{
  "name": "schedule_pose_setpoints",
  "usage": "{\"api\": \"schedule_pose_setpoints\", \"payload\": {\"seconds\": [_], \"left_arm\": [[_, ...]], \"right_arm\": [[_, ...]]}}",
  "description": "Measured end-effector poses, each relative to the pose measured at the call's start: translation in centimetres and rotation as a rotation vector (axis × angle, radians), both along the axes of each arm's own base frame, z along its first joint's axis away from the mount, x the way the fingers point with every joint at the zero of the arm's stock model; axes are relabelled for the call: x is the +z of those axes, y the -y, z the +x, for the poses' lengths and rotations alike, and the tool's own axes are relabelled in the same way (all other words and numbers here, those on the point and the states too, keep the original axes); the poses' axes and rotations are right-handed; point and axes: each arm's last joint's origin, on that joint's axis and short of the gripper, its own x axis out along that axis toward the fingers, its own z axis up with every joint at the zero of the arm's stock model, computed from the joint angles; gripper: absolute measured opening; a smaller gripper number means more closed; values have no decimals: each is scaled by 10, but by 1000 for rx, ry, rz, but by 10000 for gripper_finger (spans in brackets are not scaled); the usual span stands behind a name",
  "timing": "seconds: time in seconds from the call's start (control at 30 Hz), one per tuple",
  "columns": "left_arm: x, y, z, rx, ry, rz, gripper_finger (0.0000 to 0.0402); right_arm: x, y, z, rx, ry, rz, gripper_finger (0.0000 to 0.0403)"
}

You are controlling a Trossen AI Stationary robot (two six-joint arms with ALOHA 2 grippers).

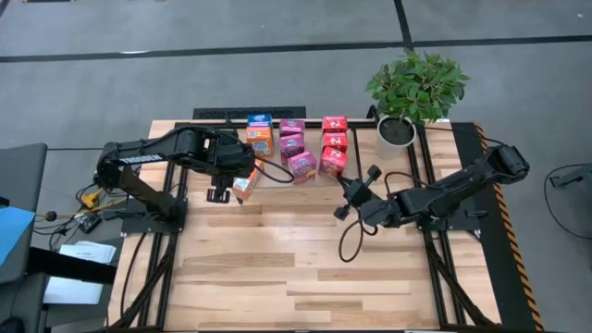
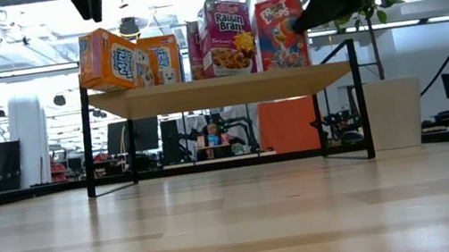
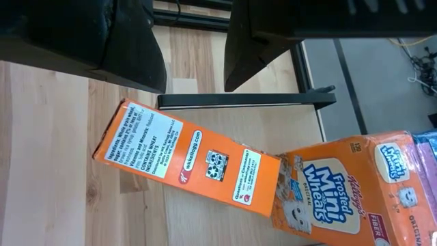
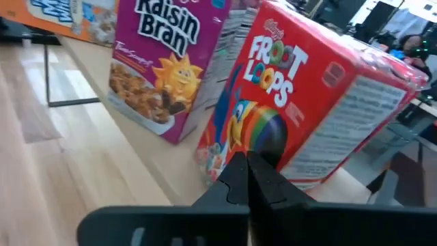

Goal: Stack cereal on shelf
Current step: Adjust the red cereal box on the shelf, then adjust the purple cereal box on the shelf

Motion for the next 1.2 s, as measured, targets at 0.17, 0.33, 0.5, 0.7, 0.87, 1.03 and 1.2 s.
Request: {"api": "schedule_pose_setpoints", "payload": {"seconds": [0.17,0.33,0.5,0.7,0.87,1.03,1.2], "left_arm": [[0,0,0,2,1,-1,139],[0,0,0,4,2,-2,139],[0,0,0,4,2,-2,139],[0,0,0,4,2,-3,139],[0,0,0,3,2,-4,139],[0,0,0,15,7,-7,139],[0,0,0,24,11,-15,139]], "right_arm": [[0,0,0,-16,-2,-9,7],[0,1,-1,-33,-2,-19,7],[5,-4,1,-6,59,5,7],[19,-24,4,127,175,38,7],[22,-33,29,172,78,-49,5],[34,-38,68,140,-51,-193,6],[47,-30,93,43,-160,-280,6]]}}
